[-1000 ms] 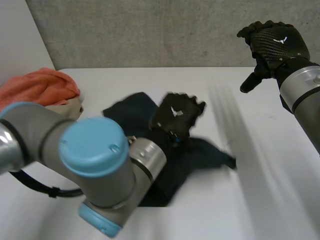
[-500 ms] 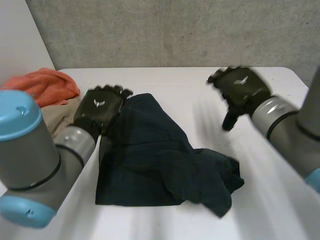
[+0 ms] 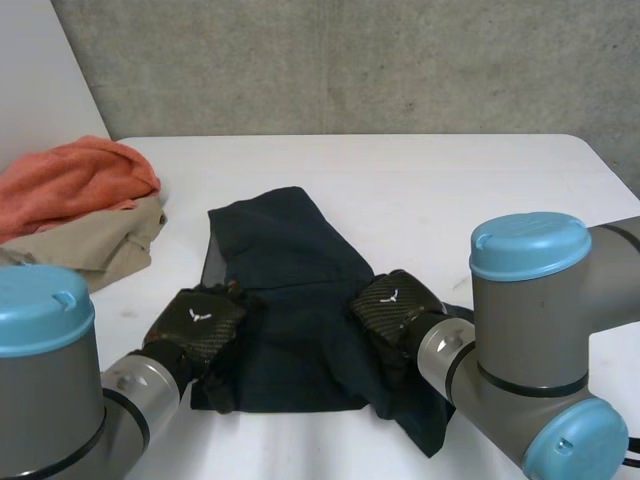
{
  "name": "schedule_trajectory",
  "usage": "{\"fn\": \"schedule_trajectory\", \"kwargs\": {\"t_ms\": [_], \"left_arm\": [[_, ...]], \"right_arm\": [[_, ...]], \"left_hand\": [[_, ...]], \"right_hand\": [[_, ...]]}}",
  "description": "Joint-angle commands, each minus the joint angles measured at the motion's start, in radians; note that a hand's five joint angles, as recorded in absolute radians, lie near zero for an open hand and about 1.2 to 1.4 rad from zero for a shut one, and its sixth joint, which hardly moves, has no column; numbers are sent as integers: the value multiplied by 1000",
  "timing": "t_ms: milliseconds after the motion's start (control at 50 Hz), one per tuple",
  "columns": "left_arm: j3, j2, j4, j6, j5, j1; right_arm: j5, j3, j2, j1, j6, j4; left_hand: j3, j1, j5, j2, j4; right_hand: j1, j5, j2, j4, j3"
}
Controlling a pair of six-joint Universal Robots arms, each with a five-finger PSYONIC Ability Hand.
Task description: Fold the laundry.
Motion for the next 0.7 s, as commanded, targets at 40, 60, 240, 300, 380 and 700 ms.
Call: {"fn": "schedule_trajectory", "kwargs": {"t_ms": [40,60,240,300,380,700], "left_arm": [[-38,-5,29,3,-12,-6],[-39,-7,33,3,-11,-4],[-85,-11,98,73,-16,-6],[-91,-19,108,84,-19,-6],[-94,-36,111,87,-19,-7],[-96,-85,154,101,-19,-1]], "right_arm": [[7,-33,57,-3,0,-22],[9,-36,57,-3,1,-25],[64,-46,57,-3,13,-77],[70,-46,60,-3,17,-82],[82,-46,61,-3,18,-94],[94,-46,60,-4,21,-104]], "left_hand": [[119,138,111,120,127],[127,146,119,129,136],[169,188,161,170,177],[171,190,163,173,180],[195,214,187,196,203],[315,334,307,317,324]], "right_hand": [[973,934,909,918,905],[975,936,911,919,906],[975,936,911,919,906],[975,936,911,919,906],[975,936,911,919,906],[975,936,911,919,906]]}}
